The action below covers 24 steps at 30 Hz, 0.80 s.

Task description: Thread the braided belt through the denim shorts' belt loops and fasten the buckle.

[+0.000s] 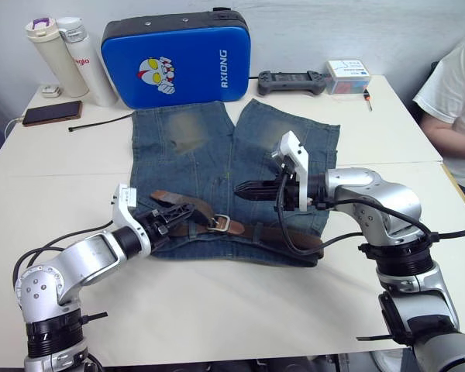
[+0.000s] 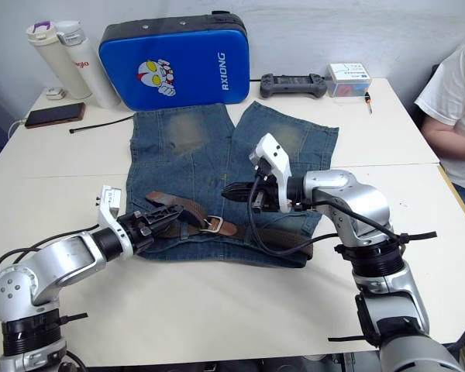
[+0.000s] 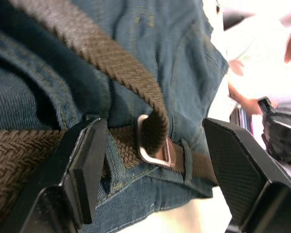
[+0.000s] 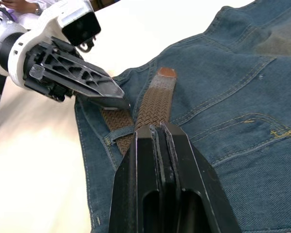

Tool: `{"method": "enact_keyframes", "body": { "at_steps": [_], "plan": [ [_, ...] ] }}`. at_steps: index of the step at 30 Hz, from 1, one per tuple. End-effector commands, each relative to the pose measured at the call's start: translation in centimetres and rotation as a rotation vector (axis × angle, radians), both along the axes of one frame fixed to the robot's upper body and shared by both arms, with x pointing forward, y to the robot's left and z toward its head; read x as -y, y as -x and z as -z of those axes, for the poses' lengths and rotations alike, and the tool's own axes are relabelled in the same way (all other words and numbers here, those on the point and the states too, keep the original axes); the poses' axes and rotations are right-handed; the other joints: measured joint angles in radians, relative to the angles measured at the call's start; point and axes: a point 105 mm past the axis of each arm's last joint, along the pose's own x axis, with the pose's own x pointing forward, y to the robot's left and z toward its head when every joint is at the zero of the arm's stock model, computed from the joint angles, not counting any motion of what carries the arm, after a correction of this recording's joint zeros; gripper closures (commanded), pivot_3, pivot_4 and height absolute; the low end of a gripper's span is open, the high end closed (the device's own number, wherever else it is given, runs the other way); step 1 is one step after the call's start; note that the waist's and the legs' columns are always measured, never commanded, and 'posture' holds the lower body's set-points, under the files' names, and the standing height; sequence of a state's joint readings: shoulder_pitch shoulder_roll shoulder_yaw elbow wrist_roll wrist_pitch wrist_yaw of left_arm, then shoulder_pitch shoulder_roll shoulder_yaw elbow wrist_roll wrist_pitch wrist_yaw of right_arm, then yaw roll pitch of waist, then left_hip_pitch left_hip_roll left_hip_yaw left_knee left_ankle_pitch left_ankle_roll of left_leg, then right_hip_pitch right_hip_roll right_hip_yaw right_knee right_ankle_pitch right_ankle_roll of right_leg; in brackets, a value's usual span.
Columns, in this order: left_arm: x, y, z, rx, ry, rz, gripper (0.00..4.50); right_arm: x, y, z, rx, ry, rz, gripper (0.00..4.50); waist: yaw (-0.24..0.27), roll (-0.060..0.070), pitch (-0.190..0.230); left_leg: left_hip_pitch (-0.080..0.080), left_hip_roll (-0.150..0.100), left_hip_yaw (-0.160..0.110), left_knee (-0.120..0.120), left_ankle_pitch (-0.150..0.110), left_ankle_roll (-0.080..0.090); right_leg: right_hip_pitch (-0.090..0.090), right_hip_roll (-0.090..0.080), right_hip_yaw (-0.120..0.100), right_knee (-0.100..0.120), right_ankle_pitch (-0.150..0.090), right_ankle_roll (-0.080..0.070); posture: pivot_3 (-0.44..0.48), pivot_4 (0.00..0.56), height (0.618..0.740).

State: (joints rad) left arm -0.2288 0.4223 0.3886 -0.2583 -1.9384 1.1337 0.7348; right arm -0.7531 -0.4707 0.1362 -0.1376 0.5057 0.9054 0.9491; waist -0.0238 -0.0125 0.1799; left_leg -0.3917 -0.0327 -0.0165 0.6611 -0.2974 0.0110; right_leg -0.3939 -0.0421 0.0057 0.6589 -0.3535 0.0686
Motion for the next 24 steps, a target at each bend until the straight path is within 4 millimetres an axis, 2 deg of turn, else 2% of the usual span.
{"method": "enact_keyframes", "body": {
  "at_steps": [1,3,8,11,14,18,19,20,21,24],
  "plan": [
    [1.0,-2.1,-0.8,-0.045,0.135,-0.091,0.98,0.3,0.5,-1.2,0.049,-0.031,0.021,4.50,0.004,0.000,0.000,0.000,0.000,0.000,0.000,0.000,0.000,0.000,0.000,0.000,0.000,0.000,0.000,0.000,0.150,0.740],
    [1.3,-2.8,-1.1,-0.059,0.168,-0.114,0.98,0.4,0.6,-1.2,0.048,-0.032,0.030,4.50,0.020,0.000,0.000,-0.001,0.000,0.000,0.001,0.000,0.000,0.000,0.000,0.000,0.000,0.000,0.000,0.000,0.150,0.740],
    [2.0,-3.9,-1.3,-0.091,0.198,-0.124,0.98,0.6,0.8,-1.2,0.047,-0.029,0.045,4.50,0.023,0.000,0.000,-0.001,0.000,0.000,0.002,0.000,0.000,0.000,0.000,0.000,-0.001,0.000,0.000,0.000,0.150,0.740],
    [2.5,-4.0,-0.5,-0.131,0.156,-0.101,0.98,0.7,0.8,-1.2,0.052,-0.025,0.053,4.50,0.022,0.000,0.000,-0.001,0.000,0.000,0.002,0.000,0.000,0.000,0.000,0.000,-0.001,0.000,0.000,0.000,0.150,0.740],
    [2.0,-4.5,0.3,-0.182,0.129,-0.130,1.77,0.7,1.0,-1.3,0.059,-0.024,0.058,4.50,0.021,0.000,0.000,-0.001,0.000,0.000,0.002,0.000,0.000,0.000,0.000,0.000,0.000,0.000,0.000,0.000,0.150,0.740],
    [1.6,-4.9,0.3,-0.194,0.126,-0.141,3.48,0.7,1.1,-1.3,0.064,-0.015,0.067,4.50,0.023,0.000,0.000,-0.001,0.000,0.000,0.002,0.001,0.000,0.000,0.000,0.000,0.000,0.000,0.000,0.000,0.150,0.740],
    [1.6,-5.0,0.3,-0.193,0.125,-0.141,3.61,0.7,1.2,-1.3,0.063,-0.015,0.068,4.50,0.023,0.000,0.000,-0.001,0.000,0.000,0.002,0.001,0.000,0.000,0.000,0.000,0.000,0.000,0.000,0.000,0.150,0.740],
    [1.6,-5.1,0.0,-0.184,0.134,-0.142,4.16,0.7,1.2,-1.2,0.062,-0.014,0.070,4.50,0.023,0.000,0.000,-0.001,0.000,0.000,0.002,0.001,0.000,0.000,0.000,0.000,-0.001,0.000,0.000,0.000,0.150,0.740],
    [1.5,-5.2,-0.3,-0.171,0.150,-0.143,4.47,0.7,1.3,-1.2,0.061,-0.013,0.071,4.50,0.022,0.000,0.000,-0.001,0.000,0.000,0.002,0.001,0.000,0.000,0.000,0.000,-0.001,0.000,0.000,0.000,0.150,0.740],
    [1.5,-5.1,-2.0,-0.094,0.201,-0.128,4.47,0.6,1.6,-0.4,0.051,0.009,0.071,4.50,0.022,0.000,0.000,-0.001,0.000,0.000,0.002,0.001,0.000,0.000,0.000,0.000,-0.001,0.000,0.000,0.000,0.150,0.740]
  ]
}}
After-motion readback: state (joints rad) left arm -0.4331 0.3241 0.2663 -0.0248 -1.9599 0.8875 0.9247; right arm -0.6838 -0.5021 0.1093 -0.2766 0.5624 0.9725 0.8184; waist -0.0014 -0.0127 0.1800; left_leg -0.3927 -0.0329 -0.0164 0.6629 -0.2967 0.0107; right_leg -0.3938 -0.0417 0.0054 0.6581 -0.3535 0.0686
